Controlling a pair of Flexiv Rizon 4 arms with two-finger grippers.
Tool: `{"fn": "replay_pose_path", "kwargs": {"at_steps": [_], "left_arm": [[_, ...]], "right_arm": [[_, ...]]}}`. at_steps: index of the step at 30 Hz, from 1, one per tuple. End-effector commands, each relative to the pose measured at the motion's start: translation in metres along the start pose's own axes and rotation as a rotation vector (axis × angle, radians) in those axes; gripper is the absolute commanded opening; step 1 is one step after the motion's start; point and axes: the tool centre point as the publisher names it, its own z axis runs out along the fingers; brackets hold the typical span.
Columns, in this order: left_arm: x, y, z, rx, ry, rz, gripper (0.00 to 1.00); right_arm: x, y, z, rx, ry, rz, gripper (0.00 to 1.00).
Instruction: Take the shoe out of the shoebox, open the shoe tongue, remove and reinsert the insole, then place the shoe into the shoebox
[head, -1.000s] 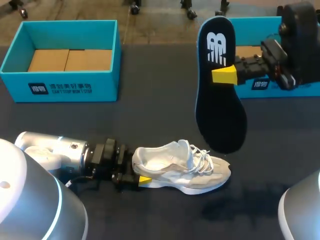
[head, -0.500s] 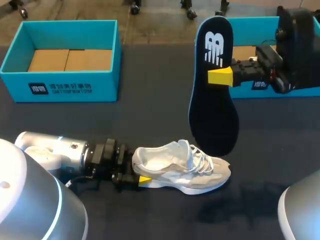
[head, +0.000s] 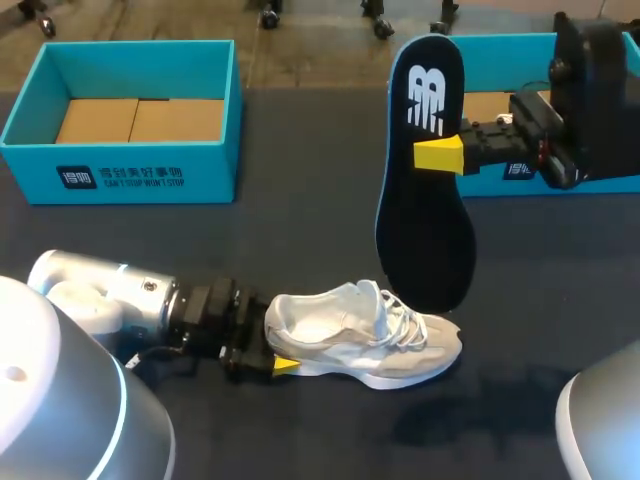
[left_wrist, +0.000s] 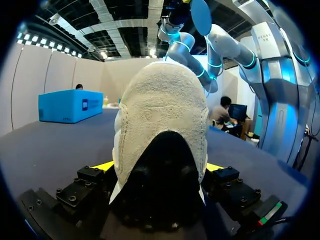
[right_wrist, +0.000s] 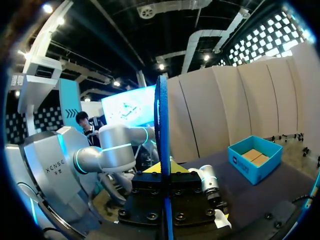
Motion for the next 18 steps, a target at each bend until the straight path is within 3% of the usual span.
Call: {"fn": "replay_pose_path", "kwargs": {"at_steps": [1,6,12,15,18], "left_arm": [[0.002,-0.004,-0.008,-0.037,-0.007,-0.001,1.00],[0.001,-0.007,-0.019,-0.050,-0.014,-0.003,1.00],[0.005,-0.010,-0.033,-0.122,0.018,-0.006,1.00],[0.005,-0.009,-0.037,-0.191,0.002,-0.014,1.00],[0.002,-0.008,-0.039,-0.330,-0.070,-0.014,1.00]], "right_arm": [[-0.004,0.003,0.004,0.005,0.005,0.001,0.00],[-0.004,0.003,0.004,0.005,0.005,0.001,0.00],[-0.004,0.003,0.004,0.005,0.005,0.001,0.00],[-0.004,0.003,0.004,0.005,0.005,0.001,0.00],[-0.004,0.003,0.004,0.005,0.005,0.001,0.00]]}}
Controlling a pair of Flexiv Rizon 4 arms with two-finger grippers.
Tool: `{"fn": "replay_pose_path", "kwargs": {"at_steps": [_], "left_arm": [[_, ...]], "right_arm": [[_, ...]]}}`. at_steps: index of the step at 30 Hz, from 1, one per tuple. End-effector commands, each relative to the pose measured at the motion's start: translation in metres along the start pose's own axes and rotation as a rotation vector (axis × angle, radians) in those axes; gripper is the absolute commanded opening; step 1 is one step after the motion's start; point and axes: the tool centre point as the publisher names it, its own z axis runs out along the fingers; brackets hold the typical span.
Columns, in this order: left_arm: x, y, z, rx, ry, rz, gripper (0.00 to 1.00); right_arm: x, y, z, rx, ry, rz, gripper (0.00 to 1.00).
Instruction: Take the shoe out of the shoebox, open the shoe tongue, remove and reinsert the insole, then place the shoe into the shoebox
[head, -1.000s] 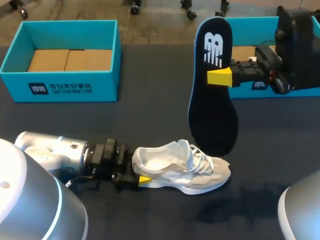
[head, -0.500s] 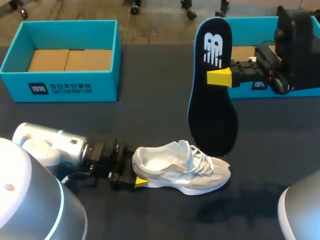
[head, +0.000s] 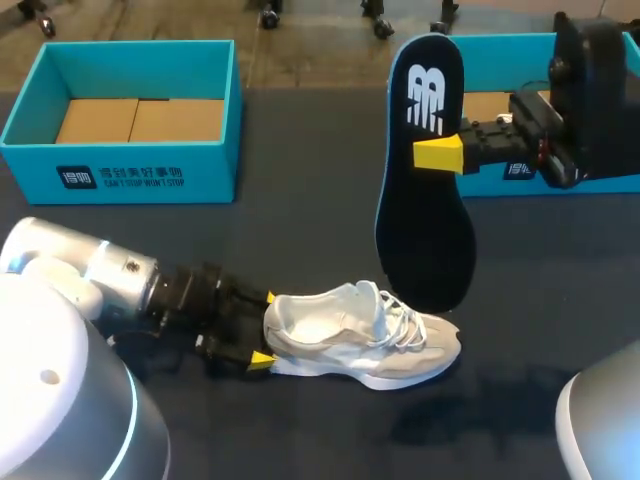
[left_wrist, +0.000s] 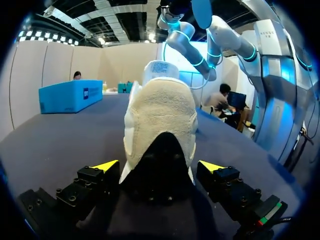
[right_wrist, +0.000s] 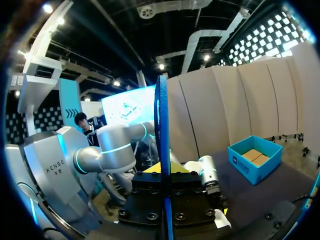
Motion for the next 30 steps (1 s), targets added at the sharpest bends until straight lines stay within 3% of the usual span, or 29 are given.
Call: {"fn": "replay_pose_path", "kwargs": {"at_steps": [1,13,15,20,23,30], "left_arm": [[0.002,-0.010,-0.005,-0.203,-0.108,0.034,1.00],[0.002,-0.010,-0.006,-0.216,-0.115,0.035,1.00],[0.001,-0.011,-0.014,-0.246,-0.104,0.039,1.00],[0.001,-0.021,-0.028,-0.470,-0.044,0.057,1.00],[0.007,-0.027,-0.029,-0.623,-0.169,0.044,1.00],[0.007,-0.027,-0.029,-0.623,-0.169,0.044,1.00]], "right_arm": [[-0.004,0.002,0.004,0.004,0.004,0.001,0.00],[-0.004,0.002,0.004,0.004,0.004,0.001,0.00],[-0.004,0.002,0.004,0.004,0.004,0.001,0.00],[-0.004,0.002,0.004,0.004,0.004,0.001,0.00],[-0.004,0.002,0.004,0.004,0.004,0.001,0.00],[-0.004,0.002,0.004,0.004,0.004,0.001,0.00]]}}
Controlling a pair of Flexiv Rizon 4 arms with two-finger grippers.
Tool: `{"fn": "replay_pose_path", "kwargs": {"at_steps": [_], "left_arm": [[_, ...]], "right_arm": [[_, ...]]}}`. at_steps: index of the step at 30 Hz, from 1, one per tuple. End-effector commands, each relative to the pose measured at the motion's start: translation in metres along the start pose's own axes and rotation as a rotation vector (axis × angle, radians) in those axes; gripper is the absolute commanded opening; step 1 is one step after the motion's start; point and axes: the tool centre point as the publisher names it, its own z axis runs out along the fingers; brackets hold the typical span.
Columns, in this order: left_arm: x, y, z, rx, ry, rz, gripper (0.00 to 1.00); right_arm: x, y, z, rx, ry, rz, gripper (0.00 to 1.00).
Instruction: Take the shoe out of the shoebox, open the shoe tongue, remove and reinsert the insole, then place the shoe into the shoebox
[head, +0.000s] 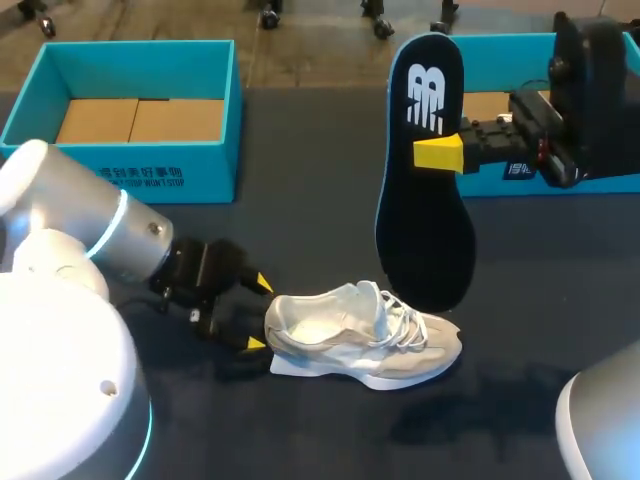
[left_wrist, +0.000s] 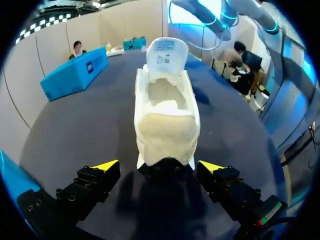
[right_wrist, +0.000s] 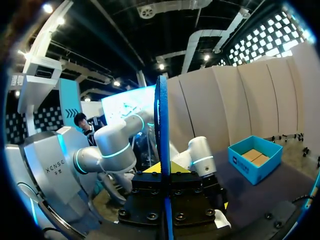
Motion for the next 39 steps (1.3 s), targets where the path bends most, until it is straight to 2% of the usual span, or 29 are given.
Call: {"fn": "replay_pose_path", "kwargs": {"at_steps": [1,4,6,8,9,12,14,16,22,32,39], "left_arm": [[0.007,-0.006,0.001,-0.129,-0.025,-0.003,1.00],[0.007,-0.006,0.001,-0.129,-0.025,-0.003,1.00],[0.001,-0.015,-0.004,-0.182,0.029,-0.024,1.00],[-0.001,-0.019,-0.007,-0.192,0.054,-0.008,1.00],[-0.002,-0.022,-0.008,-0.238,0.059,-0.021,1.00],[-0.003,-0.027,-0.006,-0.340,-0.012,-0.030,1.00],[-0.002,-0.028,-0.006,-0.358,-0.043,-0.019,1.00],[-0.003,-0.030,-0.004,-0.426,-0.107,-0.036,1.00],[0.003,-0.035,-0.002,-0.515,-0.122,-0.031,1.00],[-0.001,-0.035,0.001,-0.550,-0.100,-0.013,1.00],[0.005,-0.045,-0.008,-0.509,-0.081,0.006,1.00]], "right_arm": [[-0.003,0.002,0.004,0.004,0.004,0.001,0.00],[-0.003,0.002,0.004,0.004,0.004,0.001,0.00],[-0.003,0.002,0.004,0.004,0.004,0.001,0.00],[-0.003,0.002,0.004,0.004,0.004,0.001,0.00],[-0.003,0.002,0.004,0.004,0.004,0.001,0.00],[-0.003,0.002,0.004,0.004,0.004,0.001,0.00],[-0.003,0.002,0.004,0.004,0.004,0.001,0.00],[-0.003,0.002,0.004,0.004,0.004,0.001,0.00],[-0.003,0.002,0.004,0.004,0.004,0.001,0.00],[-0.003,0.002,0.004,0.004,0.004,0.001,0.00],[-0.003,0.002,0.004,0.004,0.004,0.001,0.00]]}}
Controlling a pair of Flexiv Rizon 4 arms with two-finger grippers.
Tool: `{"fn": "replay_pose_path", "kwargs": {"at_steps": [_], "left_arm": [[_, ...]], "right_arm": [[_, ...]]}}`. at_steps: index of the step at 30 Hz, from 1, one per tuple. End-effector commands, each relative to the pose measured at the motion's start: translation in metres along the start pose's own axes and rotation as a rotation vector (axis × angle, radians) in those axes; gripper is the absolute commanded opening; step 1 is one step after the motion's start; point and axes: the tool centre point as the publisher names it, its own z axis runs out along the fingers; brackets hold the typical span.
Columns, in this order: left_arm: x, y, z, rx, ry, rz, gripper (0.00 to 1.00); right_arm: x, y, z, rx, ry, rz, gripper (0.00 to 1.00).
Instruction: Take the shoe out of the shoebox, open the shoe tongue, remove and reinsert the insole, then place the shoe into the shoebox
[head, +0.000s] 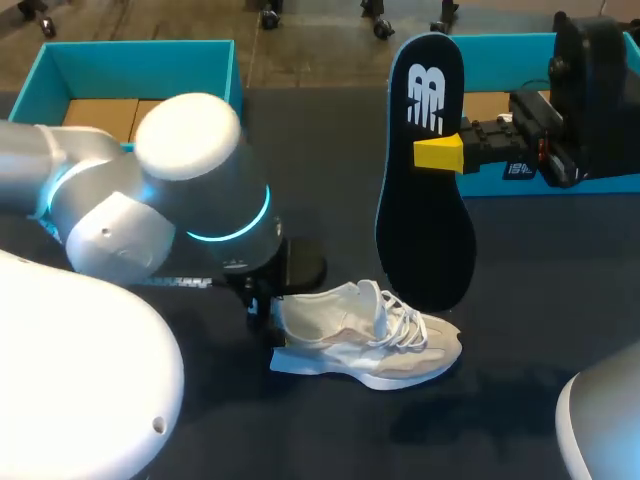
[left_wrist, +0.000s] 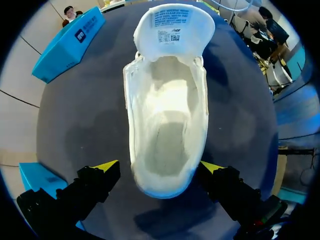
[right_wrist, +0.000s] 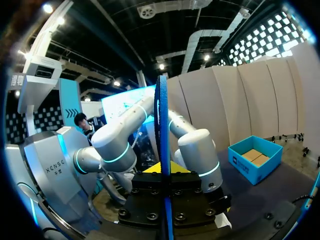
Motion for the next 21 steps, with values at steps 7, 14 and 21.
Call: {"fn": "replay_pose_path", "kwargs": {"at_steps": [7,14,21], "left_arm": [[0.003,-0.019,-0.036,0.035,0.034,0.054,1.00],[-0.017,-0.049,-0.026,0.024,0.020,0.062,1.00],[-0.026,-0.067,-0.005,0.035,0.055,0.088,1.00]], "right_arm": [[-0.003,0.002,0.004,0.004,0.004,0.001,0.00],[-0.003,0.002,0.004,0.004,0.004,0.001,0.00],[-0.003,0.002,0.004,0.004,0.004,0.001,0.00]]}}
